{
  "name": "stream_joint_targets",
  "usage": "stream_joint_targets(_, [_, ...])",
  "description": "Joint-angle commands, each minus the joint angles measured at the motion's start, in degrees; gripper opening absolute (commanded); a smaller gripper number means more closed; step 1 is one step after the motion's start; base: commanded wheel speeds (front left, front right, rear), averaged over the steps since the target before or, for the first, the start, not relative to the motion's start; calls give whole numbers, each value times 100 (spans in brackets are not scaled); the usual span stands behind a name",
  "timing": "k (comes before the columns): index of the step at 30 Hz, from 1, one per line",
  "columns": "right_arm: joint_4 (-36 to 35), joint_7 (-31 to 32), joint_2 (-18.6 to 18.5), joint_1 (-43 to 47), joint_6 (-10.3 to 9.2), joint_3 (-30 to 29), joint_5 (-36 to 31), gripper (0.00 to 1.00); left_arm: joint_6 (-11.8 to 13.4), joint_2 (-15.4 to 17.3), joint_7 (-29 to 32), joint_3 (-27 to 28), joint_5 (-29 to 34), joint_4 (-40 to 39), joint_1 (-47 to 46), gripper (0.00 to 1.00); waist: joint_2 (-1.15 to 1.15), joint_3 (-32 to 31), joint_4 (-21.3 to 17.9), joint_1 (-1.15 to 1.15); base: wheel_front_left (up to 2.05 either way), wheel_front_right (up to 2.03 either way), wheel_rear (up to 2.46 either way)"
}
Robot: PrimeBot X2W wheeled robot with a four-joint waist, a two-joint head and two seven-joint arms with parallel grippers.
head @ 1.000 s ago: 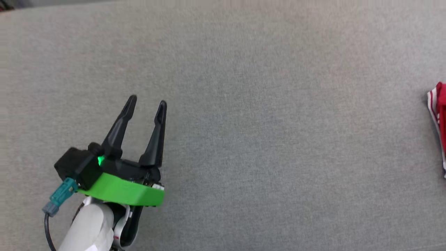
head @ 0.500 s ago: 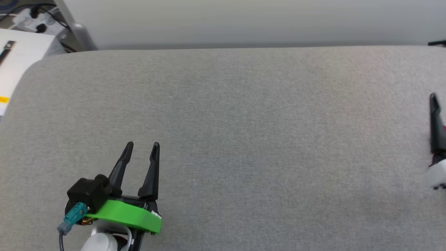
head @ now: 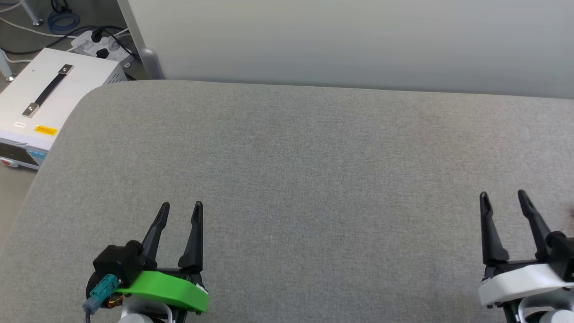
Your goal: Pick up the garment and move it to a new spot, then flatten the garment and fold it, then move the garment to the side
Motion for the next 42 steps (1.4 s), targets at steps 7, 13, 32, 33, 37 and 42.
stream_joint_targets(7, [291, -179, 93, 90, -5, 164, -93, 100, -161, -231, -33, 243, 303, -9, 146, 100, 0, -59, -67, 1, 0, 0, 0])
stream_joint_targets(13, [319, -216, 121, 5, -5, 185, -62, 100, -201, -317, -33, 334, 363, 9, 189, 100, 0, -78, -94, 1, 0, 0, 0])
stream_joint_targets(32, [337, -163, 125, 23, 0, 232, 3, 0, -173, -321, 51, 433, 389, -64, 124, 0, 0, -50, -120, 1, 0, 0, 0])
stream_joint_targets(33, [337, -154, 126, 21, 0, 234, -3, 0, -168, -324, 61, 436, 403, -67, 123, 0, 0, -52, -124, 1, 0, 0, 0])
stream_joint_targets(37, [337, -113, 133, 12, 0, 243, -29, 0, -143, -336, 110, 447, 469, -84, 122, 0, 0, -60, -138, 1, 0, 0, 0])
stream_joint_targets(42, [337, -64, 141, 0, -1, 255, -61, 0, -114, -350, 168, 461, 548, -105, 120, 0, 0, -70, -156, 1, 0, 0, 0])
